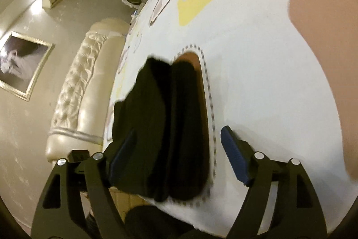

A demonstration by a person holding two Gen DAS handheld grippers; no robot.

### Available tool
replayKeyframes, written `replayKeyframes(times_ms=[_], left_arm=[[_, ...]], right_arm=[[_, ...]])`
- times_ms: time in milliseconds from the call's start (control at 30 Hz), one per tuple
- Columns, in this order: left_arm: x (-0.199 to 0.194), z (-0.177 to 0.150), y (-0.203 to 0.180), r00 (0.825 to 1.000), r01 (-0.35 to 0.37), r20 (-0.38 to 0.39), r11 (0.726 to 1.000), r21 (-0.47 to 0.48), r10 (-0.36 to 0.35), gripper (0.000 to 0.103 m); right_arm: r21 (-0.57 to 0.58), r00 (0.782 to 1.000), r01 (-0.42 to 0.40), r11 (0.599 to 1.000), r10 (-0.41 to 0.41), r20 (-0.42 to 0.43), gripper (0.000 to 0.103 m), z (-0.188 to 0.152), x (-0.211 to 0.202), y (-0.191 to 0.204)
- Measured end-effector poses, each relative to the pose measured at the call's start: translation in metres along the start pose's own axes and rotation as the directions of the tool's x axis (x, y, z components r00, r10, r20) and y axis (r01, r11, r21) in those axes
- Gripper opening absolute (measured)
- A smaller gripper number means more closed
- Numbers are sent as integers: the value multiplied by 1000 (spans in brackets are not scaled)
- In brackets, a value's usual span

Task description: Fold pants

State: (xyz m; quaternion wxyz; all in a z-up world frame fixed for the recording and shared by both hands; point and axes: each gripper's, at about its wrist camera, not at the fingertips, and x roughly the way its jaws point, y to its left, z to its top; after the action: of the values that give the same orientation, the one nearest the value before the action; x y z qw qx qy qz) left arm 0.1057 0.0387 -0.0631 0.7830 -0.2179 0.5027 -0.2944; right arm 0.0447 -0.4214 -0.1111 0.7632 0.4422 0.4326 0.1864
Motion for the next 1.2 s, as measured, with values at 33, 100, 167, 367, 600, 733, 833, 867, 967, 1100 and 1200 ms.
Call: replayKeyframes(times_ms=[33,100,167,367,600,733,833,867,967,1100,1200], left_arm=[[7,8,2,1000,7,-6,1000,-12,-7,84],[22,27,4,1000,10,-18,1000,-29,-10,84],[37,44,6,1000,-7,-26,999,-32,6,84],[60,67,16,997,36,-61,997,-72,-40,84],[63,65,13,999,-25,-47,1000,-15,24,47],[63,68,7,998,-58,-26,998,12,58,37],[62,72,2,996,-86,-13,996,36,86,35],[60,72,3,995,-96,-9,994,45,96,34],[58,77,-1,991,-135,13,988,72,134,33],[57,85,0,986,-169,28,982,89,167,33],[58,95,4,982,-186,37,979,80,184,32]], right_arm=[[3,1000,-10,1000,10,-5,77,8,8,0],[2,1000,-11,1000,11,-15,77,20,23,2],[-2,1000,-6,1000,6,-20,77,33,37,3],[-30,998,-13,999,11,-62,77,48,63,12],[-81,996,30,996,-36,-79,40,46,72,14],[-91,998,17,996,-22,-51,35,44,68,18],[-112,999,11,994,-15,-36,33,45,68,25],[-112,999,8,994,-12,-34,33,46,67,26],[-119,1000,8,993,-11,-24,33,50,71,30],[-127,1000,11,992,-12,-14,32,56,77,34],[-133,1000,11,991,-13,-10,32,63,85,39]])
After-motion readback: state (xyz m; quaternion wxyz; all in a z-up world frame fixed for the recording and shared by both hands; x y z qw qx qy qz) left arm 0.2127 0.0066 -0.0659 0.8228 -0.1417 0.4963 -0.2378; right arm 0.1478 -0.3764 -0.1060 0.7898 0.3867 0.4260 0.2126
